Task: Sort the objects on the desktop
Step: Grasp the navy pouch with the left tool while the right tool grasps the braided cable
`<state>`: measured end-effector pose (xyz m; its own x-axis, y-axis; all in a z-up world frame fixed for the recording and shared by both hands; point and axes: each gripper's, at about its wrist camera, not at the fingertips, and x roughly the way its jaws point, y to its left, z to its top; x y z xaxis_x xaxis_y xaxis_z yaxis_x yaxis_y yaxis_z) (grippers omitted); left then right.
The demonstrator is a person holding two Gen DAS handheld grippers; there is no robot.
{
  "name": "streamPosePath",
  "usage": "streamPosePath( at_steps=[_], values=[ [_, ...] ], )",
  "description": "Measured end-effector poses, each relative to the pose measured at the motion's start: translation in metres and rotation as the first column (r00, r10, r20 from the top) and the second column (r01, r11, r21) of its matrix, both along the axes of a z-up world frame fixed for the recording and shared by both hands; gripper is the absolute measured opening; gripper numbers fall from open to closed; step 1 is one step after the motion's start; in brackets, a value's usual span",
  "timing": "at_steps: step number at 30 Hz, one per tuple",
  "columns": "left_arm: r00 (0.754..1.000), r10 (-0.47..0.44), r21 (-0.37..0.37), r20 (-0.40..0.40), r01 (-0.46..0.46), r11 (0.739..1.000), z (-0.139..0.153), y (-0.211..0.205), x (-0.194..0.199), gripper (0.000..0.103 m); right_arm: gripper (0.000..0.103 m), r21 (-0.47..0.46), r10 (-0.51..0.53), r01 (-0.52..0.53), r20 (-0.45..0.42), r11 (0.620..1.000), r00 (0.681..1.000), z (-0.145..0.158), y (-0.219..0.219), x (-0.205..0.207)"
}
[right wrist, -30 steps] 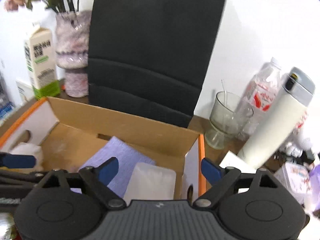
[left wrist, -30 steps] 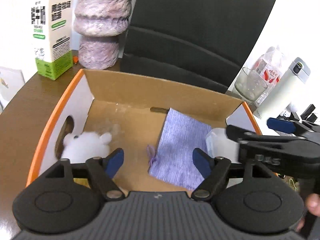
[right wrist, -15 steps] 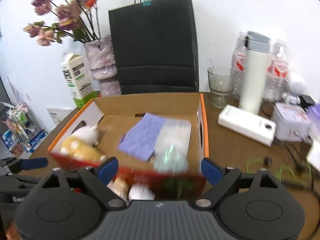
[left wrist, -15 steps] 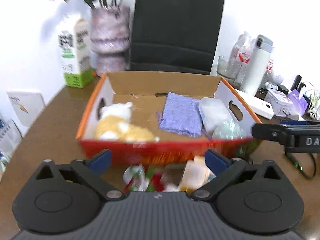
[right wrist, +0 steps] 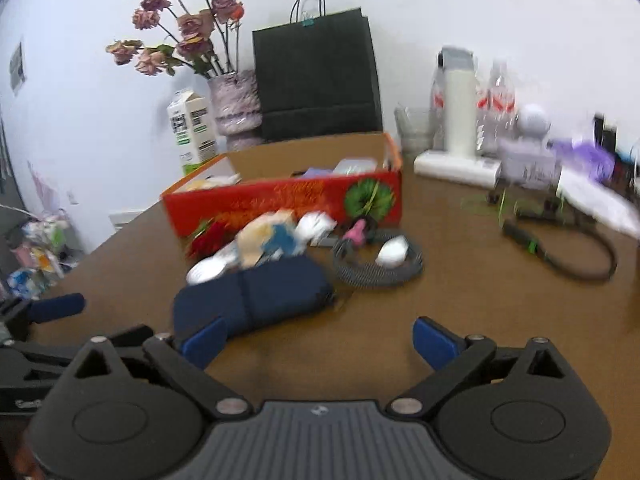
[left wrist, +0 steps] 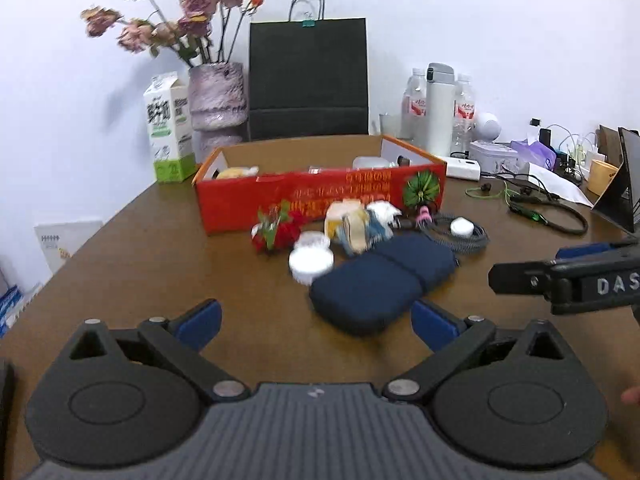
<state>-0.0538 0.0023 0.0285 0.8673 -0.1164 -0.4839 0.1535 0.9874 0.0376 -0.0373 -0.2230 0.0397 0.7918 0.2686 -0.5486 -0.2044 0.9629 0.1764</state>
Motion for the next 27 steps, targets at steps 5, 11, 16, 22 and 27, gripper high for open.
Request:
streamPosePath(
  at_steps=[5,11,16,22,27],
  values=[
    [0.999,0.052,-0.036,-0.002,-0.052,0.998,-0.006,0.006,-0.021,0.103,0.100,-0.041,-0.004,0.003,-0.026,0.999,1.000,-0.014,0.004,-0.033],
    [0.999,0.036,-0.001,-0.014,-0.036,0.999,-0.010,0.003,-0.028,0.103,0.100,-0.085,-0.005,0.004,-0.008,0.996,1.000,-0.014,0.007,-0.053],
    [0.999,0.015,-0.027,-0.030,-0.016,1.000,-0.010,0.001,-0.023,0.103,0.100,-0.058,-0.018,0.019,0.023,0.998,1.000,-0.005,0.000,-0.051],
    [0.998,-0.053,-0.050,-0.035,0.051,0.997,-0.008,-0.007,-0.003,0.103,0.100,-0.014,-0.027,0.027,0.015,1.000,1.000,-0.005,-0.007,-0.032],
    [0.987,-0.158,0.028,-0.021,0.159,0.987,-0.006,-0.023,0.032,0.103,0.099,-0.001,-0.047,0.047,0.013,0.999,0.999,-0.005,-0.018,0.008]
  ],
)
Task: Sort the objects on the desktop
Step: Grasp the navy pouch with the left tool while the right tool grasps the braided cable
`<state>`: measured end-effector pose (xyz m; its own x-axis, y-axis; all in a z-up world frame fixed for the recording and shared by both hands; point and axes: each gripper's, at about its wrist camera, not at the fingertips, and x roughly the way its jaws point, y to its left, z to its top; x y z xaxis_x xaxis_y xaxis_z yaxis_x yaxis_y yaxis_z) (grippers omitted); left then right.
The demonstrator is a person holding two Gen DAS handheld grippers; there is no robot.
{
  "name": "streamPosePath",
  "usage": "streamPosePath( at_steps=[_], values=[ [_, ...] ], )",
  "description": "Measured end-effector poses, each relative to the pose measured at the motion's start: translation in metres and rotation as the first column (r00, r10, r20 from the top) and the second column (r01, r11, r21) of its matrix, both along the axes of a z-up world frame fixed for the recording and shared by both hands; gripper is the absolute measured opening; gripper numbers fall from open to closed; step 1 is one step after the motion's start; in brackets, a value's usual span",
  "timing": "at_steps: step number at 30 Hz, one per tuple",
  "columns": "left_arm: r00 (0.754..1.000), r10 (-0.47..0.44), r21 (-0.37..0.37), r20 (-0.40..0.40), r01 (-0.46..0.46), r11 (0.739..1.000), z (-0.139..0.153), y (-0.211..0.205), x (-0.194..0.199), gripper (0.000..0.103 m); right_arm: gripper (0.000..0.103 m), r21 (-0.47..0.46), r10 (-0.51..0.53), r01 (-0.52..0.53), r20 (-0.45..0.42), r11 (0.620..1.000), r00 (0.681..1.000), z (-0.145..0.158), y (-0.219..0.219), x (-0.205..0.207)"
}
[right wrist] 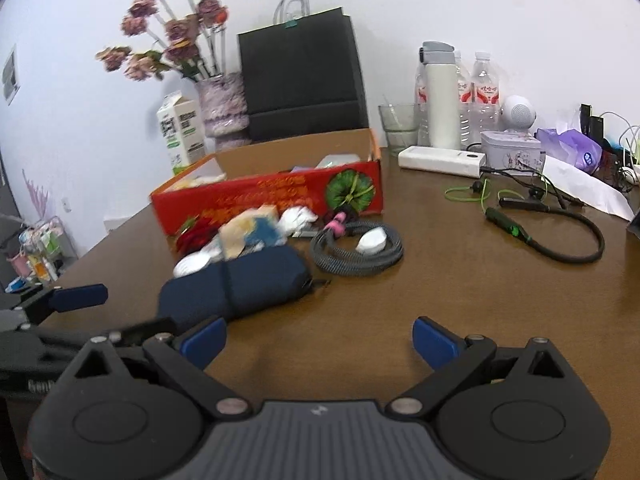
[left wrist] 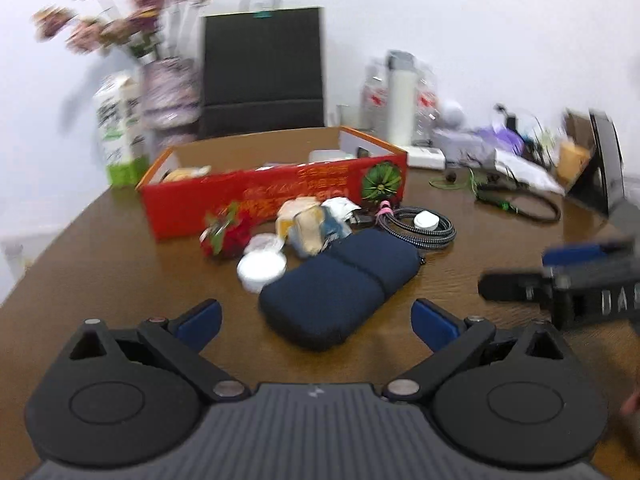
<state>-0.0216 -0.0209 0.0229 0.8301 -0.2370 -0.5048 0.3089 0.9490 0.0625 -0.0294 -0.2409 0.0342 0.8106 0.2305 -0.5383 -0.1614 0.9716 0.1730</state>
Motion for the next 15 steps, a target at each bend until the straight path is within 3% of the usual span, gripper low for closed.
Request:
streamPosePath(
  at_steps=[5,10,15],
  values=[
    [0.991,-0.134,0.017,-0.015,0.134,0.991,-0.001,-0.004,0.038,0.103,0.089,-0.004,-0.026,0.026,0.013,1.000,1.000,0.003,-0.013,0.050],
    [0.953,-0.279,0.027,-0.116,0.284,0.959,-0.012,-0.023,0.077,0.091,0.066,-0.002,-0.033,0.033,-0.019,0.999,0.999,-0.001,-0.018,0.103],
    [0.932,-0.328,0.039,-0.157,0.337,0.941,-0.021,-0.035,0.099,0.087,0.060,-0.038,0.099,-0.101,-0.052,0.994,0.994,-0.001,0.010,0.123]
  ],
)
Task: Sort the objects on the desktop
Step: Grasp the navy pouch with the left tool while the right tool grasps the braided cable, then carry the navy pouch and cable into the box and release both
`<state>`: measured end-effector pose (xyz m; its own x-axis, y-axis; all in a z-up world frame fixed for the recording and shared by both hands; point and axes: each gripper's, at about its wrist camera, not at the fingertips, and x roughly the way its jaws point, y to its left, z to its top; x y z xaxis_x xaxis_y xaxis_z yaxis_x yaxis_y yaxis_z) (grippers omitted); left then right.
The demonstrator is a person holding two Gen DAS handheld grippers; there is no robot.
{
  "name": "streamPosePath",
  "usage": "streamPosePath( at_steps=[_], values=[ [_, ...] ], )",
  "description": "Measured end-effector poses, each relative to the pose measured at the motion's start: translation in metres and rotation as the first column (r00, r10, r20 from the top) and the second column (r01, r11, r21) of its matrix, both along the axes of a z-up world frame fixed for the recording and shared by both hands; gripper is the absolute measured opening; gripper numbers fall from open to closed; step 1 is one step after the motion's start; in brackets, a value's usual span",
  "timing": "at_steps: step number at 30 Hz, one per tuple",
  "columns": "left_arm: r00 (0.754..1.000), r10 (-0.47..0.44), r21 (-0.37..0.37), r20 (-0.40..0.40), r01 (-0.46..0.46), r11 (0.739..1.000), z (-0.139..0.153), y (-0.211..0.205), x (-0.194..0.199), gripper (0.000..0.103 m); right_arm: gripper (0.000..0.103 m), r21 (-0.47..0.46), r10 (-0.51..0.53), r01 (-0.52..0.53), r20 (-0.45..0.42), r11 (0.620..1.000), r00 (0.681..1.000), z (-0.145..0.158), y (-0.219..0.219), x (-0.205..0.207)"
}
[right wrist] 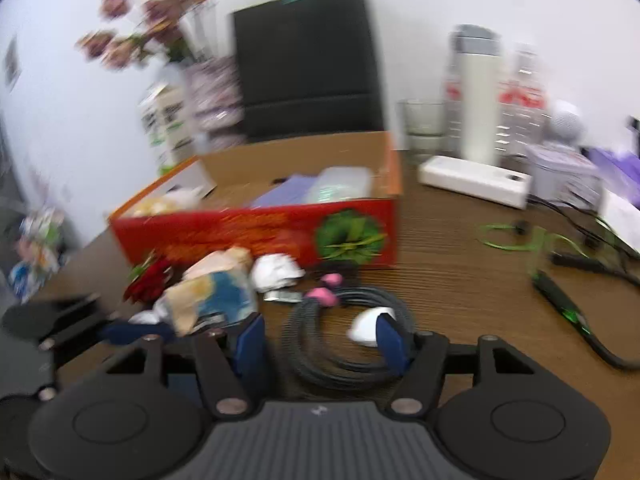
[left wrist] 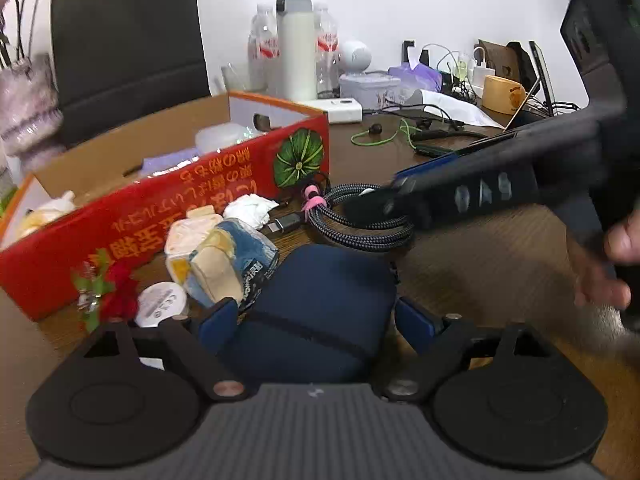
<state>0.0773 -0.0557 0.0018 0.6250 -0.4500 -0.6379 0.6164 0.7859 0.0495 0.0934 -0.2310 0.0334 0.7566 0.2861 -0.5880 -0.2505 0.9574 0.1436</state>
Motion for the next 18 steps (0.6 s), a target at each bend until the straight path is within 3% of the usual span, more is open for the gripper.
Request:
streamPosePath(
  at_steps=[6,10,11,16,18],
  values=[
    [0.999,-0.012,0.003,-0.043,0.012,1.000,-0.003,-0.005,0.008,0.085,0.058,0.036,0.015,-0.014,-0.043,0.999,0.999,-0.014,0.015,0.019],
    [0.997,0.001,-0.031,-0.082,-0.003,1.000,-0.002,0.001,0.006,0.080,0.045,0.126,0.019,-0.007,-0.088,0.992,0.996,-0.016,0.009,0.029],
    [0.996,0.002,-0.039,-0.092,-0.006,0.999,-0.002,0.003,0.005,0.080,0.037,0.125,0.010,0.001,-0.093,0.992,0.996,-0.016,0.010,0.031],
    [0.989,0.013,-0.059,-0.147,-0.021,0.998,0.003,0.007,-0.007,0.074,0.020,0.074,-0.021,0.030,-0.115,0.997,0.993,-0.022,0.018,0.035],
    [0.987,0.018,-0.066,-0.158,-0.028,0.997,0.004,0.009,-0.017,0.075,0.019,0.043,-0.016,0.019,-0.070,0.999,0.997,-0.026,0.023,0.029]
  ],
)
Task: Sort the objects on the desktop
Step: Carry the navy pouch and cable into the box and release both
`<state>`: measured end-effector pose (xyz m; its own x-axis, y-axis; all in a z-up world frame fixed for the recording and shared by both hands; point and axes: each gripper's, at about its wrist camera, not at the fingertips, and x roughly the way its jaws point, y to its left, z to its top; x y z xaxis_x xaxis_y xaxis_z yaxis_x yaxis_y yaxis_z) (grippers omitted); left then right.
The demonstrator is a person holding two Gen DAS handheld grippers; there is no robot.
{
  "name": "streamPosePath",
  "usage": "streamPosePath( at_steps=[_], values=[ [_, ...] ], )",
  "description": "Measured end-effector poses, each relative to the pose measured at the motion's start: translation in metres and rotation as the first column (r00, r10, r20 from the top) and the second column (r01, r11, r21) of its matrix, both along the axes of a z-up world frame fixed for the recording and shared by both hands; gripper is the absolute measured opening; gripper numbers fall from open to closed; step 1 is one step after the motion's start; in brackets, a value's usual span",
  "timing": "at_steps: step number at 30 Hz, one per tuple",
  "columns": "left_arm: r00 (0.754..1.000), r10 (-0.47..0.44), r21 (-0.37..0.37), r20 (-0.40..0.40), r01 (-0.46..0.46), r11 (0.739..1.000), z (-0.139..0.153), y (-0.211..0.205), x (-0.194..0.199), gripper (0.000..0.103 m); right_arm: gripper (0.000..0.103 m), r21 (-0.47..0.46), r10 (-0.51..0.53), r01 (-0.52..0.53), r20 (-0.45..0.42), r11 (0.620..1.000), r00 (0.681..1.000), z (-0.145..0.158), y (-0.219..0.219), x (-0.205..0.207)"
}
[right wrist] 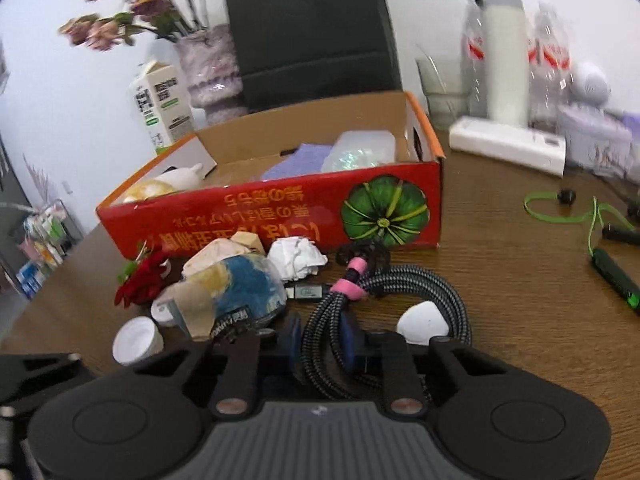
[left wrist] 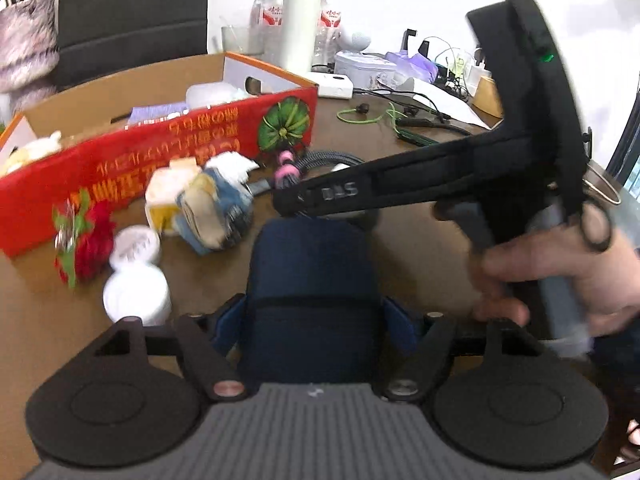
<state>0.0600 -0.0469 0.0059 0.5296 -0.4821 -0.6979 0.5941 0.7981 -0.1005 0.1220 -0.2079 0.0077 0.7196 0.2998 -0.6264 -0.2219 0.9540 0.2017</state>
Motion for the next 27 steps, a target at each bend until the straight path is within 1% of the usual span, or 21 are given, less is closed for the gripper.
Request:
streamPosePath(
  at_steps=[3,6,8,9,10,13,16,18,21,24,27],
  values=[
    [1.000,0.011,0.023,0.014,-0.011,1.000,0.001,-0.003,-0.007,0.079,0.018,-0.007,-0.012,0.012,0.036,1.000,0.999,0.001,-0.002,-0.013],
    [0.999,0.052,-0.001,-0.007,-0.052,0.999,0.000,-0.004,0.002,0.080,0.017,0.023,-0.026,0.024,0.089,0.999,0.996,0.011,-0.010,-0.030],
    [0.998,0.056,0.004,-0.009,-0.056,0.998,0.001,-0.006,0.006,0.076,0.017,0.053,-0.029,0.022,0.130,0.998,0.991,0.021,-0.019,-0.043],
    [0.999,0.049,0.009,0.002,-0.049,0.999,0.002,-0.007,0.005,0.072,0.017,0.076,-0.034,0.023,0.153,0.997,0.988,0.025,-0.024,-0.050],
    [0.999,0.048,0.015,0.013,-0.048,0.999,0.002,-0.008,0.003,0.070,0.017,0.086,-0.037,0.023,0.166,0.996,0.985,0.028,-0.027,-0.057],
    [0.997,0.060,0.016,0.041,-0.061,0.998,0.002,-0.007,-0.006,0.067,0.017,0.087,-0.039,0.024,0.185,0.996,0.982,0.035,-0.034,-0.076],
    [0.995,0.085,0.030,0.057,-0.086,0.996,0.005,-0.006,-0.018,0.065,0.017,0.107,-0.040,0.022,0.170,0.994,0.985,0.039,-0.042,-0.090],
    [0.993,0.103,0.027,0.065,-0.105,0.994,0.009,-0.003,-0.028,0.065,0.017,0.100,-0.033,0.017,0.162,0.995,0.986,0.040,-0.043,-0.101],
    [0.983,0.159,-0.003,0.096,-0.160,0.987,0.021,0.007,-0.050,0.064,0.017,0.089,-0.014,0.000,0.163,0.996,0.987,0.040,-0.040,-0.121],
    [0.966,0.222,-0.043,0.135,-0.218,0.975,0.034,0.016,-0.073,0.064,0.017,0.071,0.015,-0.027,0.170,0.997,0.985,0.039,-0.032,-0.142],
    [0.940,0.279,-0.058,0.199,-0.273,0.960,0.038,0.021,-0.100,0.064,0.017,0.083,0.039,-0.055,0.178,0.995,0.983,0.039,-0.022,-0.159]
  ],
)
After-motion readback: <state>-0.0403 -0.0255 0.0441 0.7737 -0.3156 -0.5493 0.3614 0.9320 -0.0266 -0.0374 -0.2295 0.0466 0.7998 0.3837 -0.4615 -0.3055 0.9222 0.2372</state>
